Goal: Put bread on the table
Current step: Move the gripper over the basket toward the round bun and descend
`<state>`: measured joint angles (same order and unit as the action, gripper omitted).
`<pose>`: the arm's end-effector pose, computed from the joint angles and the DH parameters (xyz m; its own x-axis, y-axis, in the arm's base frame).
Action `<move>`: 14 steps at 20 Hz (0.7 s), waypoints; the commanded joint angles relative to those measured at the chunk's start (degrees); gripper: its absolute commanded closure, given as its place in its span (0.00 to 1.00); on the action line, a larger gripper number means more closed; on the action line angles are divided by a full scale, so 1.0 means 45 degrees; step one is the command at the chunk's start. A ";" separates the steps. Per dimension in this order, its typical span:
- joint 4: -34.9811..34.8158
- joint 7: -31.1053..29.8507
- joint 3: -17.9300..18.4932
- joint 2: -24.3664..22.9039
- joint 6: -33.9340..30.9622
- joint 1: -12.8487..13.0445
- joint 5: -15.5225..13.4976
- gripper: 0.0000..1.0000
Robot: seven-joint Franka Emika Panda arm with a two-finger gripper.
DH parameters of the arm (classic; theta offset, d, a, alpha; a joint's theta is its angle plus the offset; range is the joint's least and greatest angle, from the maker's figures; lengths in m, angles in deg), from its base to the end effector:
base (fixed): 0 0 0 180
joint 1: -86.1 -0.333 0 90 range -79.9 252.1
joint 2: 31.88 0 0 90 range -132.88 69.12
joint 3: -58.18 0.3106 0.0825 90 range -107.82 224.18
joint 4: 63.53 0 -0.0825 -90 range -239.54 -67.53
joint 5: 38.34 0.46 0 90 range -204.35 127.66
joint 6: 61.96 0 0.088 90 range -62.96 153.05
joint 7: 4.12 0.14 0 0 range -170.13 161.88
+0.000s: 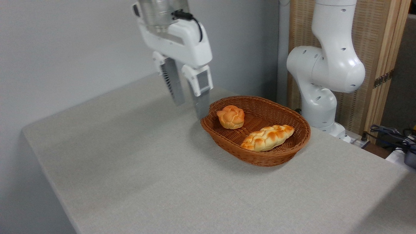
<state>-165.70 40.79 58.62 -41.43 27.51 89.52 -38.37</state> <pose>0.5725 -0.0296 0.5697 0.6694 -0.7419 -0.0377 -0.7408 -0.6705 0.0401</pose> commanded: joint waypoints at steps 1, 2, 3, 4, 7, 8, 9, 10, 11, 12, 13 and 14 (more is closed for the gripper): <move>-0.3560 0.0117 0.1497 -0.3086 0.0431 0.2589 -0.0053 0.00; -0.3934 0.0039 0.1851 -0.3342 0.0354 0.3353 -0.0053 0.00; -0.4189 0.0038 0.1990 -0.3519 0.0276 0.3961 -0.0072 0.00; -0.4481 0.0038 0.2049 -0.3714 0.0275 0.4373 -0.0072 0.00; -0.5536 0.0117 0.2050 -0.3969 0.0372 0.5603 -0.0072 0.00; -0.5906 0.0117 0.2050 -0.3989 0.0450 0.6033 -0.0072 0.00; -0.6278 0.0117 0.2050 -0.3990 0.0489 0.6482 -0.0072 0.00; -0.6668 0.0117 0.2069 -0.3990 0.0625 0.6815 -0.0072 0.00; -0.7117 0.0117 0.2050 -0.4009 0.0917 0.7012 -0.0072 0.00; -0.7431 0.0117 0.2050 -0.3990 0.1326 0.7130 -0.0072 0.00; -0.7646 0.0117 0.2050 -0.3990 0.1716 0.7131 -0.0072 0.00; -0.7765 0.0136 0.2050 -0.3970 0.1952 0.7150 -0.0072 0.00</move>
<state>-197.15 40.73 66.67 -58.25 32.20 120.50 -38.43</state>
